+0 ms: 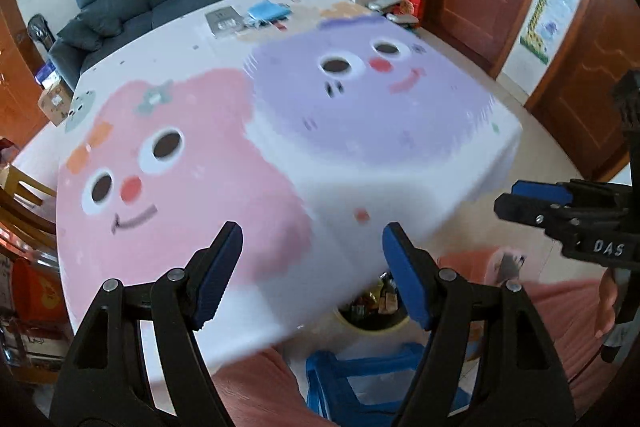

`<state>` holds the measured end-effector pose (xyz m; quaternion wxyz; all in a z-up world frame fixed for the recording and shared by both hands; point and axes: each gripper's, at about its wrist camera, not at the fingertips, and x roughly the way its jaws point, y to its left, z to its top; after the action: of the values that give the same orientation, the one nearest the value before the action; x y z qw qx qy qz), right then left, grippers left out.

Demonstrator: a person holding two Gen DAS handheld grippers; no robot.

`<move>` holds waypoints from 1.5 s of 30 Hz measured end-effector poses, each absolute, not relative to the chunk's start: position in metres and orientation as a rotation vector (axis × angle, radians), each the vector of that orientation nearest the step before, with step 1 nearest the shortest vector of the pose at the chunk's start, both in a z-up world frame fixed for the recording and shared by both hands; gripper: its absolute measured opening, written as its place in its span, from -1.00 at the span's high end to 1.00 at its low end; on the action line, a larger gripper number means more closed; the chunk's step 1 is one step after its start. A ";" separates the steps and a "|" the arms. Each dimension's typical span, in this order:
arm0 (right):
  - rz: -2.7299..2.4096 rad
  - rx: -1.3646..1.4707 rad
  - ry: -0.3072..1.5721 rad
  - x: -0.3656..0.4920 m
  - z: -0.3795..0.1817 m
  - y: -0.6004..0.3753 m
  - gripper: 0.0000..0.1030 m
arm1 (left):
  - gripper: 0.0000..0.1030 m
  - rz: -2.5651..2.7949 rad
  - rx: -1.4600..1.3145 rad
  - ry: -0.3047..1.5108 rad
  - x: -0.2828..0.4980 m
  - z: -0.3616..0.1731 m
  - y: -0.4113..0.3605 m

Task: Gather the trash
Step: 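Raise both tools back over the table, then grasp the blue face mask with the right tool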

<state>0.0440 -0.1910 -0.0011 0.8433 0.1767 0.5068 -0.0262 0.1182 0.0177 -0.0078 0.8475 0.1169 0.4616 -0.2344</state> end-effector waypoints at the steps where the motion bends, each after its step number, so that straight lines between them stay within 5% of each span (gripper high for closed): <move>1: -0.052 0.374 1.059 0.056 0.009 -0.192 -0.03 | -0.36 -0.498 0.231 0.978 0.133 0.001 0.022; 16: -0.057 0.346 1.059 0.301 0.066 -0.216 -0.33 | -0.36 -0.412 0.131 1.044 0.361 0.049 0.034; 19: -0.075 0.365 1.080 0.354 0.053 -0.221 -0.42 | -0.57 -0.396 0.107 1.060 0.406 0.045 0.032; 25: -0.121 0.438 1.102 0.440 0.005 -0.233 -0.65 | -0.60 -0.349 0.060 1.078 0.487 0.029 0.027; 45: -0.257 0.420 1.183 0.581 -0.113 -0.239 -0.68 | -0.60 -0.217 -0.028 1.066 0.612 -0.045 0.015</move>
<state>0.5811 -0.2392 -0.1135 0.8017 0.1959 0.5519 -0.1198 0.6124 0.0152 -0.0445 0.8556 -0.0135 0.5070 -0.1034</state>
